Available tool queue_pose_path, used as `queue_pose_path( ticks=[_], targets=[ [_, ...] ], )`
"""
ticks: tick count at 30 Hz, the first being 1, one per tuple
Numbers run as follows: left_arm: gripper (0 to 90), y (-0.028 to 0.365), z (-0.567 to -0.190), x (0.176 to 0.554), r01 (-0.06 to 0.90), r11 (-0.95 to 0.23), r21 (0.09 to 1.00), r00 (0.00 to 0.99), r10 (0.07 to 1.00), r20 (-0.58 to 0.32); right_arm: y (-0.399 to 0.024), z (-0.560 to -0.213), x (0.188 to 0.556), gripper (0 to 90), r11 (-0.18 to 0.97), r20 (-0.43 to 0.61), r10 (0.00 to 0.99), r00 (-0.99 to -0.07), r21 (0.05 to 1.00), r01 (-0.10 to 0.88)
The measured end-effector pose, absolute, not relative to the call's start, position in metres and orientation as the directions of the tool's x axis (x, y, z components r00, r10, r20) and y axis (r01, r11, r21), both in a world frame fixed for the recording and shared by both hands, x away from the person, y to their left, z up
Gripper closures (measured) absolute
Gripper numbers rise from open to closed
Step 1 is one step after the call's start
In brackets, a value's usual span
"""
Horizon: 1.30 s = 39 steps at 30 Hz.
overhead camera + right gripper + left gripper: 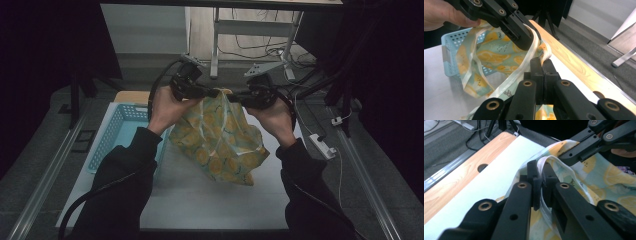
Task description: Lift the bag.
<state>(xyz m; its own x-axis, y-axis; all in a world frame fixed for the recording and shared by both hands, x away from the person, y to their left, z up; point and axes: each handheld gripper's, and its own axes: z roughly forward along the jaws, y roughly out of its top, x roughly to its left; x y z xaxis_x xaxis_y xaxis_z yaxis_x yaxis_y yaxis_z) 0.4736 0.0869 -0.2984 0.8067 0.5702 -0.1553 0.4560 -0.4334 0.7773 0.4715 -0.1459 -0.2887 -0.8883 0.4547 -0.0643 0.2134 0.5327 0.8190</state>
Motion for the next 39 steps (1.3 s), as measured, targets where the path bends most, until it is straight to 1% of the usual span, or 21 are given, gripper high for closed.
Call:
queue_pose_path(
  ticks=[6,9,15,19,21,23,27,29,31,35,39],
  targets=[
    [85.1,0.085,-0.314,0.479,0.476,-0.440,0.761,0.800,0.577,-0.166,-0.147,-0.304,0.477,87.5,0.540,-0.042,0.469,-0.882,0.804,0.249],
    [81.3,0.085,-0.318,0.479,0.475,-0.440,0.763,0.800,0.576,-0.166,-0.147,-0.308,0.479,84.4,0.539,-0.032,0.476,-0.879,0.800,0.263],
    [61.6,0.084,-0.320,0.476,0.440,-0.448,0.778,0.809,0.574,-0.128,-0.149,-0.310,0.479,74.2,0.523,-0.021,0.491,-0.871,0.806,0.275],
    [46.7,0.089,-0.321,0.475,0.445,-0.427,0.787,0.807,0.572,-0.147,-0.152,-0.310,0.479,66.3,0.512,-0.019,0.499,-0.866,0.813,0.278],
    [41.0,0.091,-0.321,0.473,0.443,-0.428,0.788,0.806,0.576,-0.141,-0.153,-0.310,0.478,63.0,0.503,-0.014,0.504,-0.864,0.818,0.281],
    [36.7,0.094,-0.321,0.471,0.439,-0.424,0.792,0.805,0.577,-0.138,-0.153,-0.309,0.478,60.2,0.492,-0.004,0.511,-0.860,0.821,0.289],
    [29.1,0.099,-0.318,0.469,0.449,-0.397,0.800,0.800,0.578,-0.162,-0.155,-0.306,0.478,56.4,0.471,0.019,0.523,-0.852,0.827,0.308],
    [26.3,0.101,-0.317,0.466,0.447,-0.405,0.797,0.803,0.575,-0.158,-0.156,-0.306,0.478,54.8,0.462,0.033,0.524,-0.851,0.828,0.317],
    [21.4,0.103,-0.316,0.464,0.448,-0.416,0.791,0.800,0.582,-0.147,-0.156,-0.305,0.477,53.1,0.460,0.039,0.524,-0.851,0.828,0.322],
    [16.9,0.109,-0.317,0.457,0.453,-0.417,0.788,0.799,0.582,-0.152,-0.159,-0.303,0.475,49.8,0.446,0.053,0.520,-0.853,0.834,0.324],
    [12.6,0.117,-0.321,0.452,0.455,-0.414,0.788,0.792,0.592,-0.146,-0.162,-0.304,0.472,43.0,0.444,0.054,0.521,-0.852,0.835,0.325]
  ],
)
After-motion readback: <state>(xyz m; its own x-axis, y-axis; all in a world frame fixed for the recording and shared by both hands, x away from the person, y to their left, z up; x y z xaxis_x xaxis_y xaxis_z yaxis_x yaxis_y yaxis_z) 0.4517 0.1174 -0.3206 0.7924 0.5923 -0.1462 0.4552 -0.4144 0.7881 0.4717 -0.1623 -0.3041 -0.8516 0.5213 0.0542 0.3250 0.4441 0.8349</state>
